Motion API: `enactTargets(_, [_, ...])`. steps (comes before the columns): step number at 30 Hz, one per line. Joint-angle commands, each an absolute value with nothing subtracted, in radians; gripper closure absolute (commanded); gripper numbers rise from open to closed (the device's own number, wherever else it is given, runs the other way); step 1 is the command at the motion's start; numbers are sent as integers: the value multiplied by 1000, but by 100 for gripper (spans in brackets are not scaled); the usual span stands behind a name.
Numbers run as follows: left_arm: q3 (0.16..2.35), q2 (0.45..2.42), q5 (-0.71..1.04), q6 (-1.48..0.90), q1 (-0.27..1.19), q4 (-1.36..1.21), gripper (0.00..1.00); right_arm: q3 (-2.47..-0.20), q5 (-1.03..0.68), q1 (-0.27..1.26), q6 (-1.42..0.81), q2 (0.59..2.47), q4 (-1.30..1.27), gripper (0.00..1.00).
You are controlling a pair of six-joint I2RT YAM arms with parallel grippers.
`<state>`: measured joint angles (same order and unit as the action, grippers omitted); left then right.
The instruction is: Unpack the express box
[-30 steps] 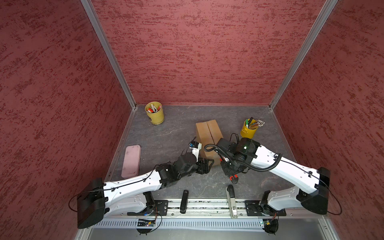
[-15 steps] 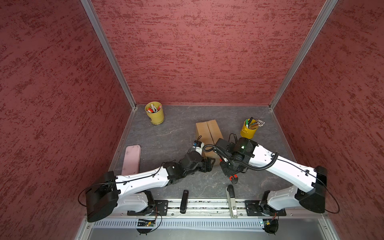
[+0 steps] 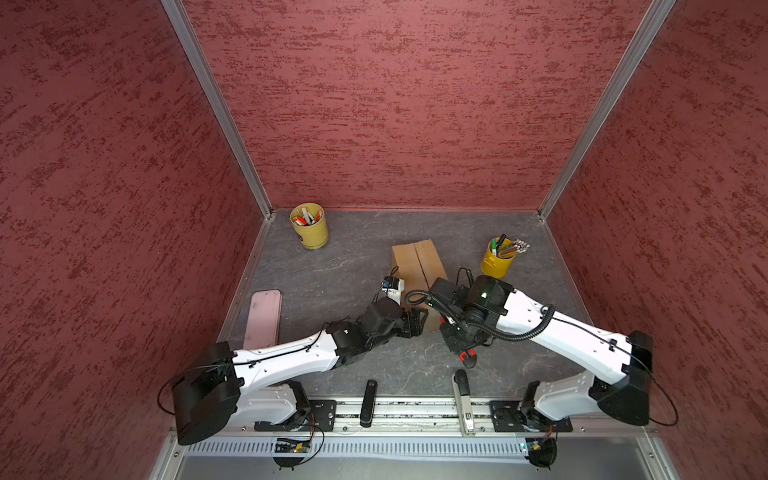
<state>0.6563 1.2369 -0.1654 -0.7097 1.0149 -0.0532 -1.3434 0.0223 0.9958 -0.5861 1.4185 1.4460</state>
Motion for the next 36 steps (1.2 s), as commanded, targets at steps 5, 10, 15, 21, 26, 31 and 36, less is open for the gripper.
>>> enactTargets(5, [643,1253,-195,-720,1000,-86,21,-1369,59,1014,-604,1416,1479,100])
enactTargets(10, [637,1258,-202,-720,986,-96,21,-1369,61,1022,-612,1413,1486,100])
enactTargets(15, [634,1261,-208,-722,979,-101,21,-1369,60,1029,-621,1408,1489,100])
enactTargets(21, [624,1255,-212,-726,971,-101,21,-1367,63,1038,-634,1398,1493,100])
enactTargets(26, [608,1234,-221,-736,953,-86,21,-1367,66,1043,-651,1377,1495,100])
enactTargets(31, [578,1191,-235,-749,915,-59,20,-1372,81,1043,-667,1357,1504,100])
enactTargets(36, [545,1135,-236,-759,848,-22,20,-1383,120,1034,-678,1344,1518,100])
